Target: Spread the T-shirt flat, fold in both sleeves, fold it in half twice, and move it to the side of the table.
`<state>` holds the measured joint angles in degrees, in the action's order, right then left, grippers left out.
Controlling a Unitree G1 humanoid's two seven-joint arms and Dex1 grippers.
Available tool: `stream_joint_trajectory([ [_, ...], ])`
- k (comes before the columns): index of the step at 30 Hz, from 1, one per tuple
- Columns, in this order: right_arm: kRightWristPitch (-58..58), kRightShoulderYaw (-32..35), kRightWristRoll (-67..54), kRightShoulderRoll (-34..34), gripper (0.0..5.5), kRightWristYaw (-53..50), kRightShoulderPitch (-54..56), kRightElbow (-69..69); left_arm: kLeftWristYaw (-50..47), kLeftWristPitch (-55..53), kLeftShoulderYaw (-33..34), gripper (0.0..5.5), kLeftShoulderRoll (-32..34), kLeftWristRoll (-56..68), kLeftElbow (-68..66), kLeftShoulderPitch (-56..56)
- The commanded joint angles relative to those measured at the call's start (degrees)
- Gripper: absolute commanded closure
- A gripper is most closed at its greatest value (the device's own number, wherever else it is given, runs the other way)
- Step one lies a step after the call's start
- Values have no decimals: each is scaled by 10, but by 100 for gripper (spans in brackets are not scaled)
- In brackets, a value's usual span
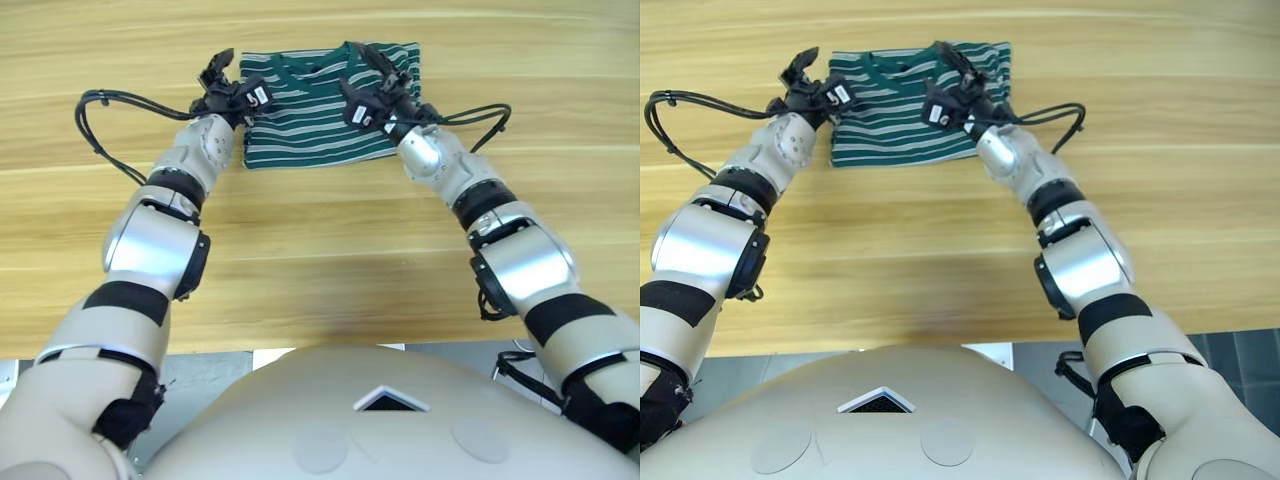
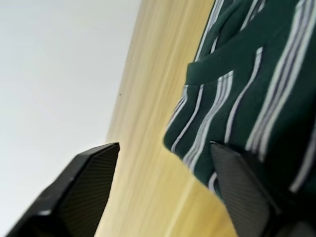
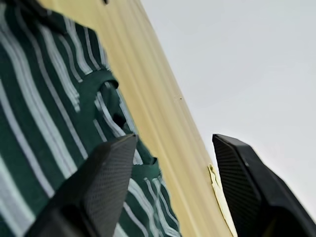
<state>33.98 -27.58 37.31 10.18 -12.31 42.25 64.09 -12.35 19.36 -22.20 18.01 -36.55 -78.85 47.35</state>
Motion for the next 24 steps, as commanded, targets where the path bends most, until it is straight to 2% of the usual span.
stream_joint_trajectory([
  [1, -21, -73, 62, -46, 267, 17, 0, 20, -32, -22, 27, 137, 45, 18, -5, -17],
  [4, -42, -132, 112, -85, 267, 42, 20, 60, -40, -13, 71, 137, 81, 56, -2, -46],
  [7, -16, -188, 148, -92, 267, 82, 27, 75, -43, 14, 120, 137, 105, 102, 5, -73],
  [9, 42, -210, 151, -69, 267, 112, 20, 64, -44, 38, 147, 137, 115, 129, 11, -87],
  [12, 184, -215, 112, 44, 267, 167, -38, -6, -45, 78, 168, 137, 118, 151, 21, -101],
  [15, 244, -160, 19, 208, 267, 213, -145, -127, -50, 111, 164, 137, 117, 146, 30, -104],
  [17, 219, -77, -55, 327, 267, 204, -243, -210, -50, 132, 152, 137, 113, 134, 38, -99],
  [19, 177, -3, -99, 404, 267, 181, -318, -265, -44, 153, 135, 137, 108, 119, 45, -93],
  [21, 153, 59, -133, 420, 267, 156, -349, -306, -48, 181, 100, 137, 101, 86, 59, -84],
  [24, 152, 100, -209, 379, 267, 166, -349, -378, -49, 221, 54, 137, 90, 45, 78, -69],
])
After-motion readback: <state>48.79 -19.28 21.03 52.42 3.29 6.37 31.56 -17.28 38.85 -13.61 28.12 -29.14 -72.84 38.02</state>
